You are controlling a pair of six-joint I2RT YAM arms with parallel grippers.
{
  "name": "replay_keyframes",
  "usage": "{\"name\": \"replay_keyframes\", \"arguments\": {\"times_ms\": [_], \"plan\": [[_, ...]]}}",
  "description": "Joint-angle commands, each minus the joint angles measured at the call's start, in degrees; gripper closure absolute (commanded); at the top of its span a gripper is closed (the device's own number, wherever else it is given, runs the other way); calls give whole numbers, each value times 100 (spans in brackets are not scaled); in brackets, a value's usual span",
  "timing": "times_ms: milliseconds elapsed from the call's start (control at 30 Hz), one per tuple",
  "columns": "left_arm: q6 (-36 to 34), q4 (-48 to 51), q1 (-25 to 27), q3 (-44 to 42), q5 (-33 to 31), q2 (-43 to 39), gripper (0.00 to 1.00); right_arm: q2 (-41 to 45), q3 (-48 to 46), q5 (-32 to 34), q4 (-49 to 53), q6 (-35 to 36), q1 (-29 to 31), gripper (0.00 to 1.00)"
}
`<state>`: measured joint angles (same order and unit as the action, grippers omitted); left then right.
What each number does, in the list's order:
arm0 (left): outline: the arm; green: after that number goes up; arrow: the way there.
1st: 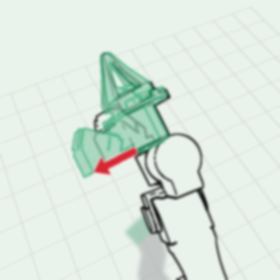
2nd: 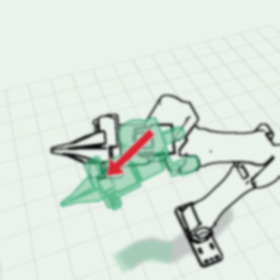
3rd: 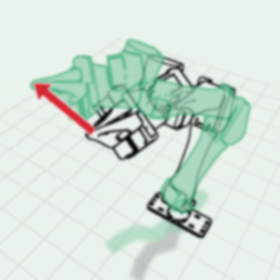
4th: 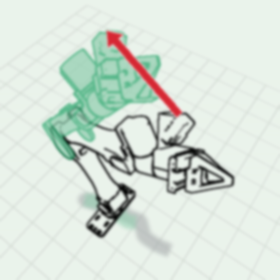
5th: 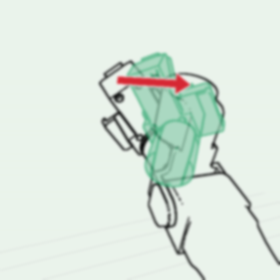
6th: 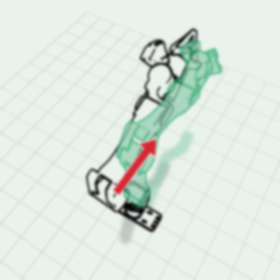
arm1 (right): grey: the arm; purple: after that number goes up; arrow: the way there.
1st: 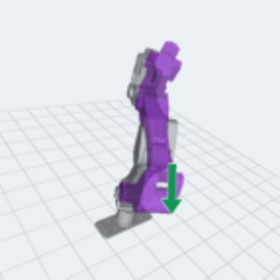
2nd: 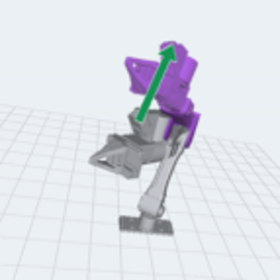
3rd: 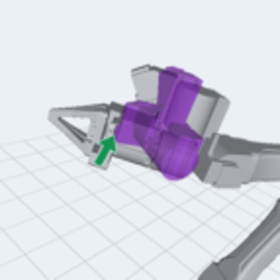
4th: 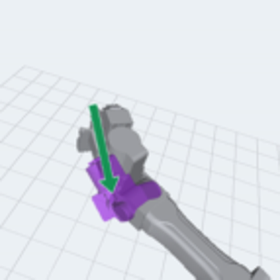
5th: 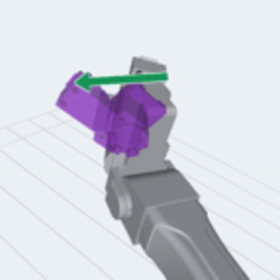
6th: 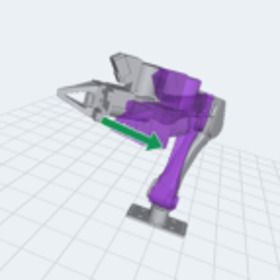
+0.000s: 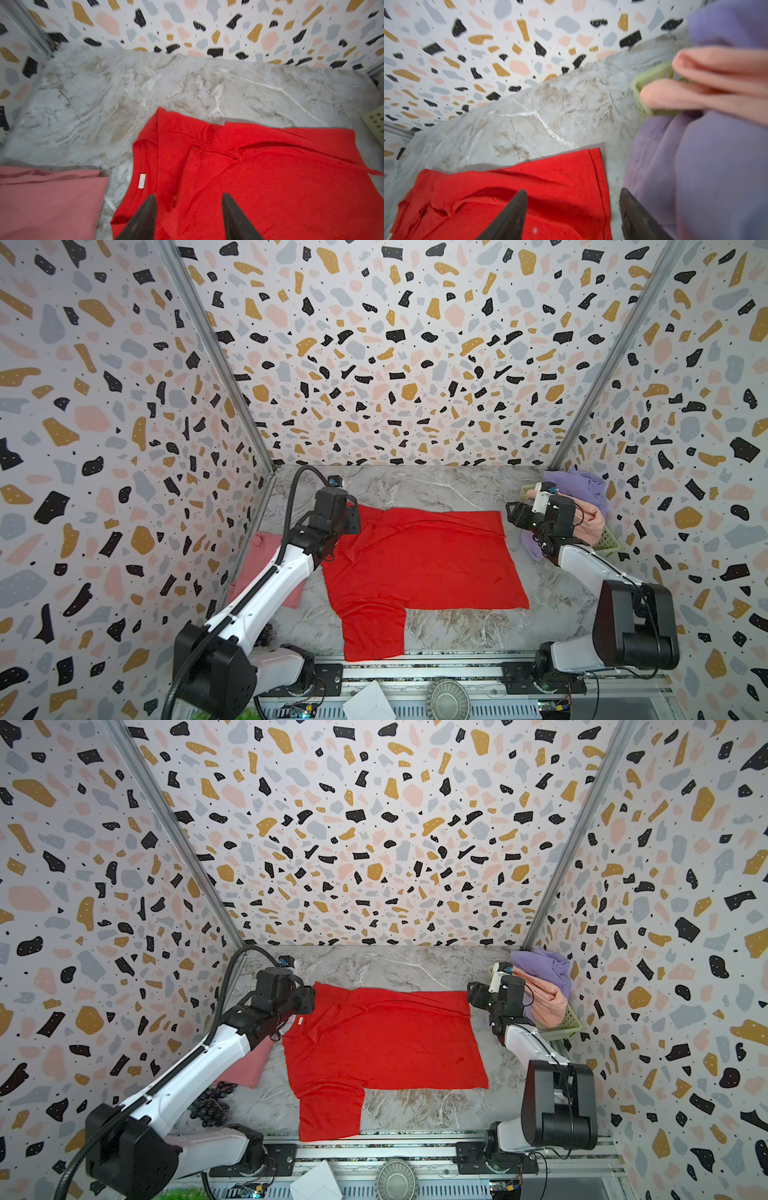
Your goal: Fold and stack the t-shirts
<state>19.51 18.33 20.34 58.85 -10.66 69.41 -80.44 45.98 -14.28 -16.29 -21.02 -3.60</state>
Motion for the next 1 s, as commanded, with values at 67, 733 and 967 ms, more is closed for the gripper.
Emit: {"name": "replay_keyframes", "arguments": {"times_ms": [67,733,967], "plan": [[132,-651,-24,-100,-234,130,41,-81,431,-282,147,-232,34,33],[637,-1889,-396,1206,371,3590,41,-2390,1058,-1035,-201,-804,848,47],[1232,-2524,-827,1438,1415,4430,42,-3045,1518,-858,-43,-940,883,48]]}}
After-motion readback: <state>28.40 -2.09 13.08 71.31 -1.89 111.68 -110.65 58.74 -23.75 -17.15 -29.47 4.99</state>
